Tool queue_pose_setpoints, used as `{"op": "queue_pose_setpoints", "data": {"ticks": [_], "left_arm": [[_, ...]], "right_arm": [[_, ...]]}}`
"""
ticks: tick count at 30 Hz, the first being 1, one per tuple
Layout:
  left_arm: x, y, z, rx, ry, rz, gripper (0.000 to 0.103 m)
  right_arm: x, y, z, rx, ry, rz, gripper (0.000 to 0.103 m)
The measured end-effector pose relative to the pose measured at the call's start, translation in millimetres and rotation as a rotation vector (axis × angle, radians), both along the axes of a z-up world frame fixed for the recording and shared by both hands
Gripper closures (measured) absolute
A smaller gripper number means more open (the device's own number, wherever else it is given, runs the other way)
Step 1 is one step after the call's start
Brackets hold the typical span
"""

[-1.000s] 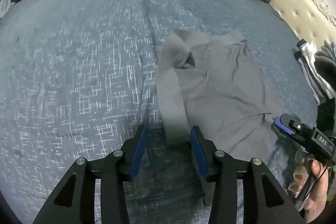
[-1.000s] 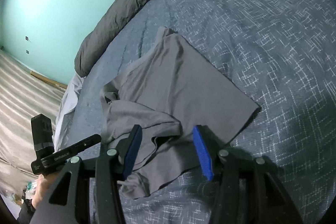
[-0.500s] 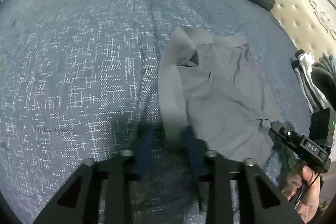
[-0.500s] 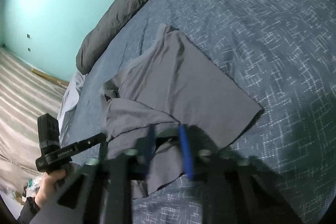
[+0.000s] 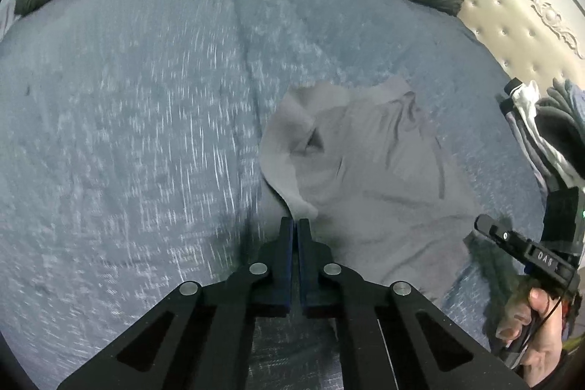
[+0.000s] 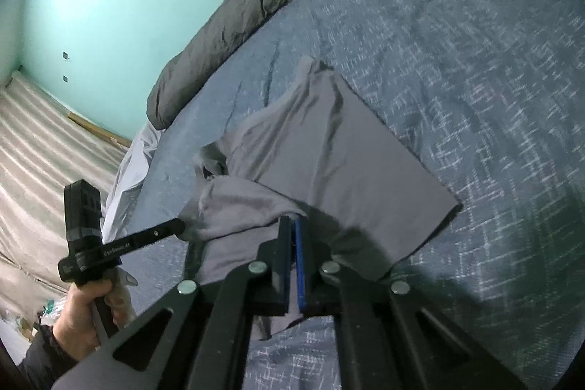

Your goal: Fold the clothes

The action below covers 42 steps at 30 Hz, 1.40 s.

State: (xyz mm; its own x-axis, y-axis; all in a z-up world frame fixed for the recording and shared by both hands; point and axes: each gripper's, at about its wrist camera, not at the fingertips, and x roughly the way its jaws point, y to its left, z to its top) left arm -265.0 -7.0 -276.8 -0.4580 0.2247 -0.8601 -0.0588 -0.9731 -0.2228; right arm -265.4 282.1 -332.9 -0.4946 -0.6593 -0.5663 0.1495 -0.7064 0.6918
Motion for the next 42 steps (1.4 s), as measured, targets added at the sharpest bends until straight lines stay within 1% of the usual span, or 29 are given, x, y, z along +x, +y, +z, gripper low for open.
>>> {"op": "queue_pose_setpoints", "data": {"ticks": [4,10,14,18,21,25,28,29,30,31,32,33,36,42], "left_arm": [[-16.9,6.8,24.7,-0.024,0.030,-0.013,0.101],[-50.6,44.9,69.1,-0.050,0.072,-0.066,0.101],[-86.6,78.0,77.8,-0.071,0.069,-0.111,0.101],[-123.3,116.9,70.0,-0.126,0.045,-0.178,0.101],[-144.2,143.5,58.5,-0.156,0.027,-0.225,0.101],[-166.5,171.1,30.4,-0.158,-0.013,-0.252,0.100],[-168.4,173.8,22.7,-0.163,-0.025,-0.254,0.098],[-168.9,174.6,20.3,-0.165,-0.029,-0.255,0.094],[-167.4,168.9,24.0,-0.160,-0.016,-0.245,0.084],[-165.8,162.8,28.0,-0.154,-0.003,-0.235,0.077],[-164.1,156.8,32.1,-0.149,0.010,-0.224,0.067],[-160.8,147.6,37.7,-0.140,0.026,-0.213,0.066],[-146.6,130.4,44.3,-0.147,0.044,-0.228,0.066],[-105.2,123.9,32.8,-0.170,0.053,-0.358,0.066]], "right_arm": [[7.4,10.2,6.7,-0.014,0.018,-0.002,0.101],[10.8,22.1,10.2,-0.036,0.028,-0.019,0.101],[12.2,32.5,8.4,-0.048,0.021,-0.032,0.101],[13.1,45.3,5.9,-0.058,0.014,-0.051,0.101],[13.2,52.7,3.6,-0.051,0.009,-0.060,0.101],[10.3,57.6,-0.3,-0.056,-0.001,-0.064,0.101],[6.0,59.7,-4.8,-0.058,-0.012,-0.061,0.101],[5.7,60.5,-6.6,-0.059,-0.015,-0.060,0.101],[4.9,60.4,-7.8,-0.059,-0.019,-0.058,0.101],[3.8,61.6,-8.5,-0.059,-0.021,-0.057,0.101],[2.6,63.2,-9.0,-0.060,-0.023,-0.058,0.101],[4.1,65.0,-9.5,-0.063,-0.025,-0.060,0.101],[5.3,67.2,-9.6,-0.070,-0.027,-0.068,0.101],[7.4,67.6,-12.5,-0.083,-0.037,-0.076,0.101]]}}
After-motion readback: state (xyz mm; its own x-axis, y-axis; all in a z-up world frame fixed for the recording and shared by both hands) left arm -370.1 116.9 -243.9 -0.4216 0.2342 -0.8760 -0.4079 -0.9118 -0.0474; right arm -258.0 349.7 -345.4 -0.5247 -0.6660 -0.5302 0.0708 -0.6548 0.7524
